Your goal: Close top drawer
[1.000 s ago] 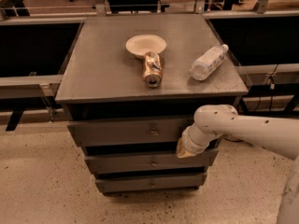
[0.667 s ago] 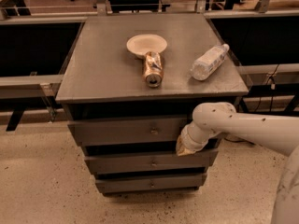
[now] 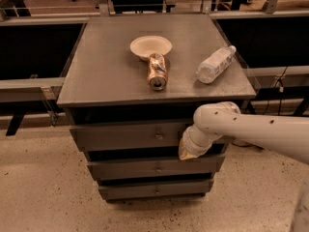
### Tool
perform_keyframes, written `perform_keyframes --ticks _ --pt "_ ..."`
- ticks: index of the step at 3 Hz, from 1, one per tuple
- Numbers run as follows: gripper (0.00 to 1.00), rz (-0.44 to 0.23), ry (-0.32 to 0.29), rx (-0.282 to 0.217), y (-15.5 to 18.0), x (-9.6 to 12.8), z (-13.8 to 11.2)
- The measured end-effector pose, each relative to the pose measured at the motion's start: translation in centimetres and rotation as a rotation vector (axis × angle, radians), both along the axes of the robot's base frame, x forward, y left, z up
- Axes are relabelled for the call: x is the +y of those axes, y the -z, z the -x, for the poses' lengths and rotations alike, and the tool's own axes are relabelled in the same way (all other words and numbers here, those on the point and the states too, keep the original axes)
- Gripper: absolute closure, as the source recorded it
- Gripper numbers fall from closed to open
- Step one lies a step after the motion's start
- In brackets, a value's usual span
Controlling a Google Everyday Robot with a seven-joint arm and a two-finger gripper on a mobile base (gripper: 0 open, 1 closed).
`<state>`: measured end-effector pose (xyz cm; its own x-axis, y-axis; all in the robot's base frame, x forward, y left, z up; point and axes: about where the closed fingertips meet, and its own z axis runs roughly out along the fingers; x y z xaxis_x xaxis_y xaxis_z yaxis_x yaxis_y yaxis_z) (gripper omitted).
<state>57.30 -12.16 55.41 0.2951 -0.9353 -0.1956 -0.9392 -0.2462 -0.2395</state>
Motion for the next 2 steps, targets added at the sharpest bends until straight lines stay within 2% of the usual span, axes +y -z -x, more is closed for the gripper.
perform_keyframes --ticks 1,2 --pt "1.0 0.03 0.011 0.0 -3.6 1.5 2.4" --pt "0.83 0.099 0.076 0.057 -4.8 1.1 5.0"
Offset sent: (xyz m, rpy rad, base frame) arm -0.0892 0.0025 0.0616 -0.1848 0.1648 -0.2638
